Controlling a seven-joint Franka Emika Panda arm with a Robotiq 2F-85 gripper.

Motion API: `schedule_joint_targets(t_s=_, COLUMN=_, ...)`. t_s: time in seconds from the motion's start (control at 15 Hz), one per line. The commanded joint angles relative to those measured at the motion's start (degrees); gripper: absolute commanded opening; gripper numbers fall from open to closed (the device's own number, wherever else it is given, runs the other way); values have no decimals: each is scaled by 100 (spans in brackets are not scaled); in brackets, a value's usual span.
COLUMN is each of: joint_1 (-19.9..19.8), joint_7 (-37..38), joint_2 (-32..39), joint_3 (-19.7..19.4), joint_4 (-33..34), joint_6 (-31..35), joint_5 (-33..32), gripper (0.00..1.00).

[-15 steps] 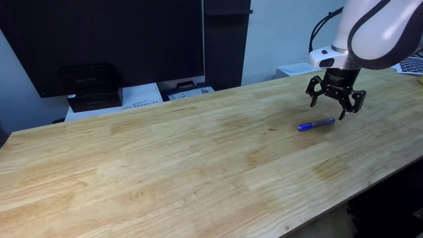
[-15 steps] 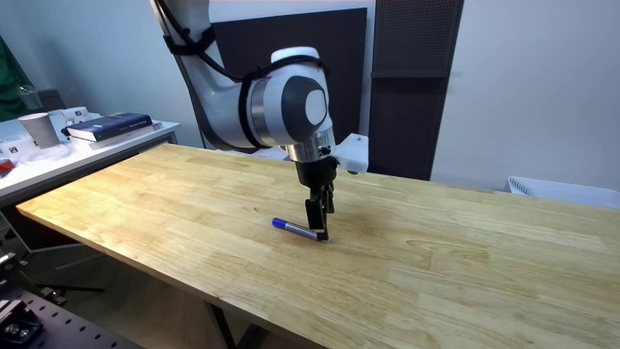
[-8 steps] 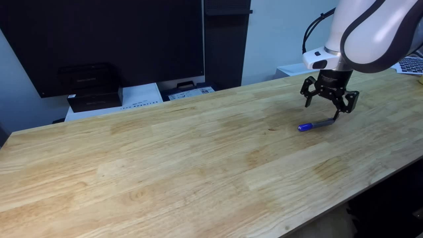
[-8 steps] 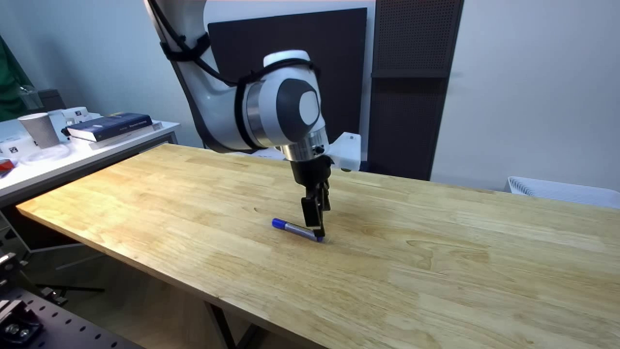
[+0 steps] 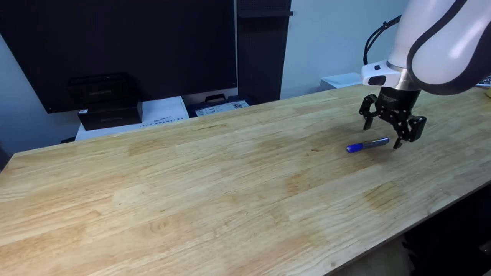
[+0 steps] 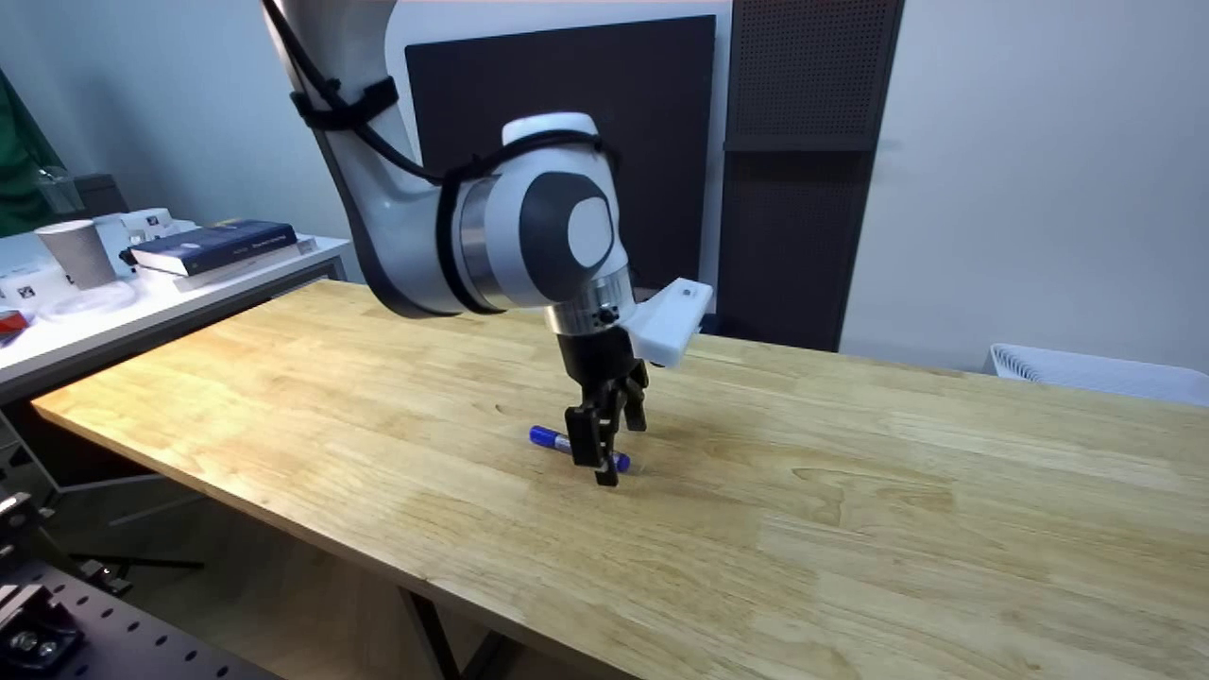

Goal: Put the pen in a vertical position

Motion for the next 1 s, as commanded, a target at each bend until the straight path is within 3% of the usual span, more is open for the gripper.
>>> schedule_joint_targets(t_s=0.0, joint_1=434, joint_7=898, joint_2=-278, joint_3=-266, joint_4=-401, joint_6=381, joint_5=24, gripper=100)
schedule_joint_targets(t_s=0.2, joint_1=703, joint_7=1383, joint_2=-246, joint_3=-380, joint_4=-439, joint_6=464, joint_5=-22, gripper=100)
schedule_joint_targets(t_s=0.27, joint_1=761, joint_7=1526, joint_2=-240, joint_3=-385, joint_4=-442, joint_6=446, joint_5=-22, gripper=91)
schedule_joint_targets(t_s=0.33, joint_1=815, joint_7=1658, joint_2=-235, joint_3=-391, joint_4=-448, joint_6=431, joint_5=-39, gripper=73)
schedule_joint_targets(t_s=0.93, joint_1=816, joint_7=2033, joint_2=-439, joint_3=-286, joint_4=-664, joint_6=375, joint_5=-172, gripper=11)
